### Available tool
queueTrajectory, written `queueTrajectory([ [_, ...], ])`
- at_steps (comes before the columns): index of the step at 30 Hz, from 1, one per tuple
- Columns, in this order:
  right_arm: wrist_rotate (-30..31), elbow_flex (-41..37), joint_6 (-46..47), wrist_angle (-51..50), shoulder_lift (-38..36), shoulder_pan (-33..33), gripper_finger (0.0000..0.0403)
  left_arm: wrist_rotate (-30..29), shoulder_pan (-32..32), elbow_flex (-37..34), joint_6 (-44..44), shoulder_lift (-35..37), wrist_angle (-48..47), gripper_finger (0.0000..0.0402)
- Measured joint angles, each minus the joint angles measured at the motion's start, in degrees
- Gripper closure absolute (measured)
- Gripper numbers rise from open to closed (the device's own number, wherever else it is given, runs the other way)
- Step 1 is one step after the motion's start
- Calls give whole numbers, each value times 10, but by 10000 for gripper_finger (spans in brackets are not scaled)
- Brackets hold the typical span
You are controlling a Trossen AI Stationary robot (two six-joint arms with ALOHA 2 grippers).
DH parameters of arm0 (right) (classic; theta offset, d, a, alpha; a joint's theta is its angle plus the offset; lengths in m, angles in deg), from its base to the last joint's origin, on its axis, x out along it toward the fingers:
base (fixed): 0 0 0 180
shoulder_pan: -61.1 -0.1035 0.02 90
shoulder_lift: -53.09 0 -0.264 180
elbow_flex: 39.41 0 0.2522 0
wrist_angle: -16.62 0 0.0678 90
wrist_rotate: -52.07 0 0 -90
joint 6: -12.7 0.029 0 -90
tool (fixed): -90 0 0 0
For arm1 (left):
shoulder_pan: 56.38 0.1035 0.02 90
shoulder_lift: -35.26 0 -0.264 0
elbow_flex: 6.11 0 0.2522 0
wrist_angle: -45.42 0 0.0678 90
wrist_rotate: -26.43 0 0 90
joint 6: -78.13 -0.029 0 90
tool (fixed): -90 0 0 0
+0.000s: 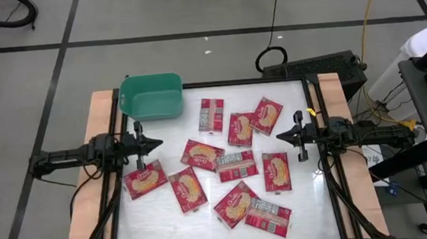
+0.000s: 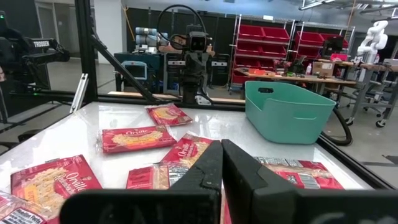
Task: Sort popcorn bags into baskets
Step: Put the red popcorn bag into the green bin
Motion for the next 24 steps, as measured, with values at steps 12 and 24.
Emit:
queueTrajectory([
  [12, 1, 17, 9, 62, 2, 0, 403, 0, 0, 0, 0, 0, 0, 392],
  [24, -1, 234, 48, -14, 159, -12, 403, 0, 0, -1, 0, 0, 8, 392],
])
